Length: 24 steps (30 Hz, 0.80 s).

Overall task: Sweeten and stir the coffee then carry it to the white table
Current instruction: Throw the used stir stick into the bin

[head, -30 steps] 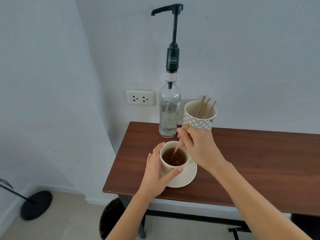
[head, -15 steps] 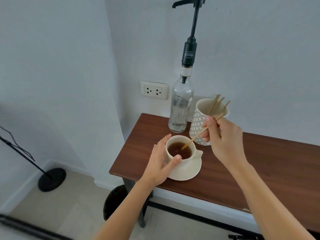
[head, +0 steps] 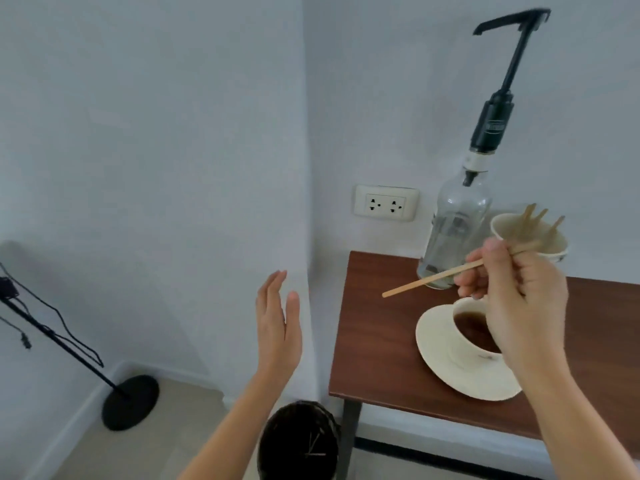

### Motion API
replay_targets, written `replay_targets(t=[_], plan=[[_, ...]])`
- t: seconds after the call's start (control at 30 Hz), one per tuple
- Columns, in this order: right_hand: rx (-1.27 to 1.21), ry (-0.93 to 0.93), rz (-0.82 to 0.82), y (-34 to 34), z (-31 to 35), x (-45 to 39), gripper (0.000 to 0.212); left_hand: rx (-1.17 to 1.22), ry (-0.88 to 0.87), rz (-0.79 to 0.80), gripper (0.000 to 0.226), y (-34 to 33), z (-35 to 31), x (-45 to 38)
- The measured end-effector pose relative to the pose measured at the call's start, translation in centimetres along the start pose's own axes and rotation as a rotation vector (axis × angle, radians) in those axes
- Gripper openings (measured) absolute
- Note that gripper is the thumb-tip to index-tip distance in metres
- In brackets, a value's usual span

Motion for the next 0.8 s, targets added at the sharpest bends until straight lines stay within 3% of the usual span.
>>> replay_targets(t=[0.2,0.4,0.8], plan=[[0.11,-0.082,0.112,-13.4,-0.4,7.3,0.034,-0.222,0.192,0.043,0.056,4.9,12.6,-7.9],[0.264,-0.183,0.237,-21.5,-4.0,14.2,0.035,-0.368,0.272,0.112,0.075,3.3,17.9,-12.1],[0.447,-0.644,0.533,-28.9,-23.4,27.3,0.02,-0.218,0.393,0.182,0.096,-1.7,23.8,-15.1]])
Point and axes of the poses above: each hand's wrist, its own x-axis away from the middle knuckle, its own y-axis out of the back of the hand, z = x × y, the point moved 6 cm from there along -x, towards the middle knuckle, and after that the axes turned 10 degrees about y, right-handed, at the moved point
